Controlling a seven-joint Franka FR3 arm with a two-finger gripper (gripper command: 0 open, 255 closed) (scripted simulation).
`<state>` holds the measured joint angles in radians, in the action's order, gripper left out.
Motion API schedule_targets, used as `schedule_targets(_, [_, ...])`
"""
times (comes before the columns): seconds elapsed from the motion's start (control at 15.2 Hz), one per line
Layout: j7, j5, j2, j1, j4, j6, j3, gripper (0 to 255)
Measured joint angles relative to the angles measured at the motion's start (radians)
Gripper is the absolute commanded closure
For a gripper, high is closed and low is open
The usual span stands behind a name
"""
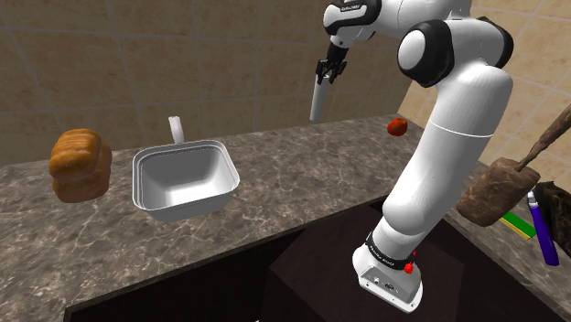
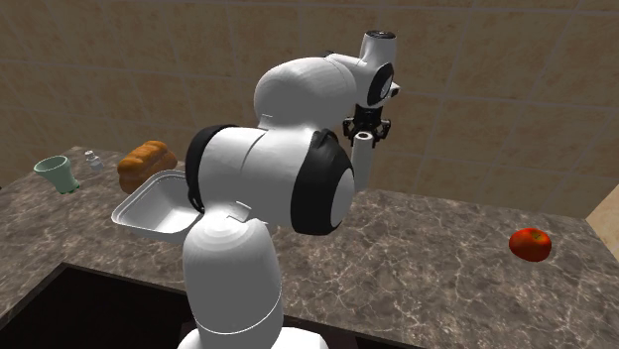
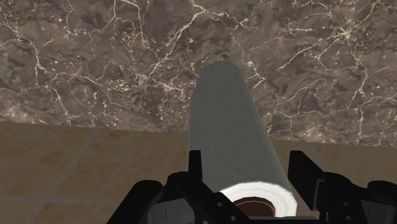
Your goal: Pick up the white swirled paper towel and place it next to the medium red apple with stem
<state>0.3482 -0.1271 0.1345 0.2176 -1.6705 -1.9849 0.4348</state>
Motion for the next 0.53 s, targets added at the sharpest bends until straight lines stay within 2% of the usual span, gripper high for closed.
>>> schedule_targets(0.53, [-0.005,0.001,0.006,0.006,0.116,0.111,0.003,255])
